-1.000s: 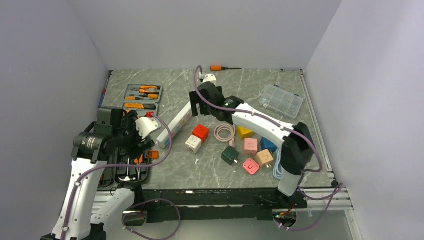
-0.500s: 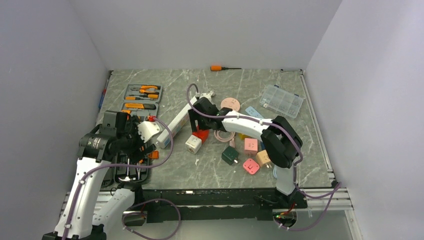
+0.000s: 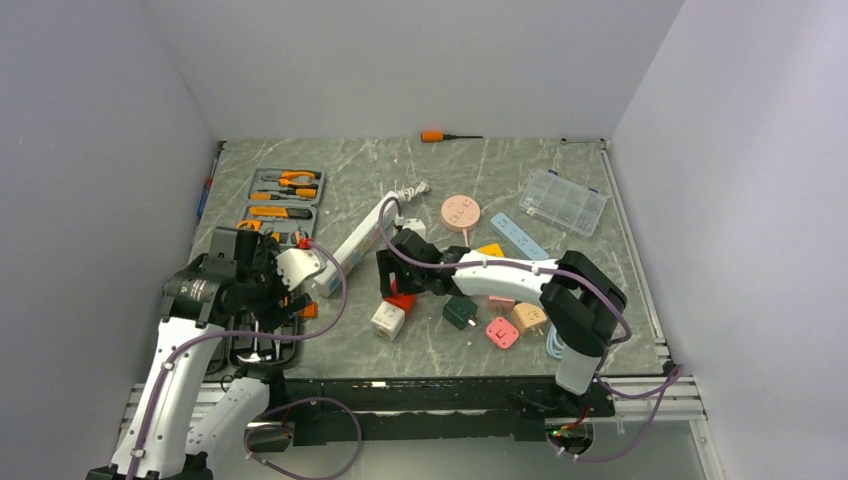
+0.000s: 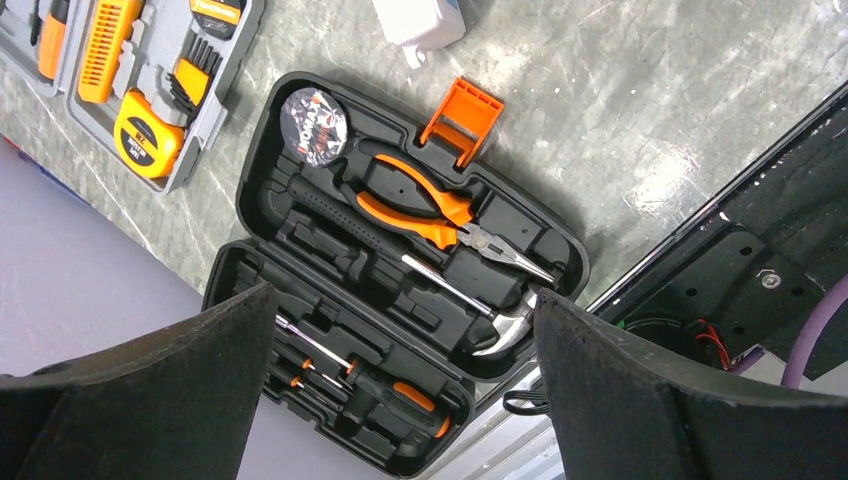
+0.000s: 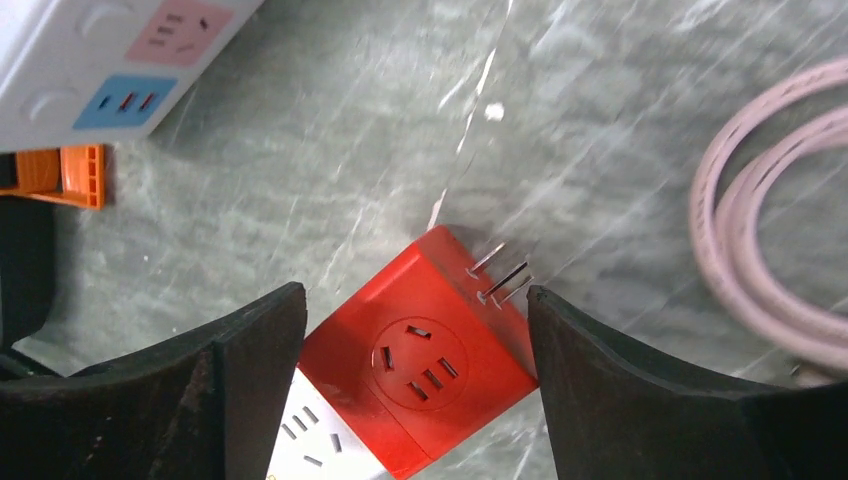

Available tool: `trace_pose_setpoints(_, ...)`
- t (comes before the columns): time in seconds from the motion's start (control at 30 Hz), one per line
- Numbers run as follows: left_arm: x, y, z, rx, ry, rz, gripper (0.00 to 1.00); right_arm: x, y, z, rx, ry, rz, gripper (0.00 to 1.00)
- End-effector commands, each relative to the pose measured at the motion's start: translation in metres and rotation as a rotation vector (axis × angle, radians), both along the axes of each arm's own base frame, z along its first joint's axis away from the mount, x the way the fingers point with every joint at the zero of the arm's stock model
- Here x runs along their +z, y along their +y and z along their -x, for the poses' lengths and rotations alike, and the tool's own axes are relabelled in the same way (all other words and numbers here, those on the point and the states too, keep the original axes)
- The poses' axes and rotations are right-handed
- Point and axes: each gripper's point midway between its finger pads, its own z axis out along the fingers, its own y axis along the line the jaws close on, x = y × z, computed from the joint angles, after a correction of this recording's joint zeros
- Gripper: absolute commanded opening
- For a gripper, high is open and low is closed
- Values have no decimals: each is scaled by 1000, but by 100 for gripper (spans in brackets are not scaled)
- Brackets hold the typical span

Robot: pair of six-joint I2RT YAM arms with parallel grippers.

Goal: Pull the plug off the socket
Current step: Move the socket to the center of the board.

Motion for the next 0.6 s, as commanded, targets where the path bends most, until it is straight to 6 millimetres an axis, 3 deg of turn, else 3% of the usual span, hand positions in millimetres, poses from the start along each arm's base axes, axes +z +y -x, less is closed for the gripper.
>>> trace_pose_setpoints(0.0,4,1,-6,4,-46,-1,99,14,-2,22,-84,16,9,84)
trace_pose_setpoints(0.13,9,0,-8,4,-59,5,99,22,-8,25,-117,8,36,91)
trace_pose_setpoints(0.37,20,-5,-10,6,-91,39,99,41,-8,12,-68,-43,97,91)
trace_pose_setpoints(0.57,9,-5,-5,12,-62,45,99,43,-25,17,-53,-23,109,94)
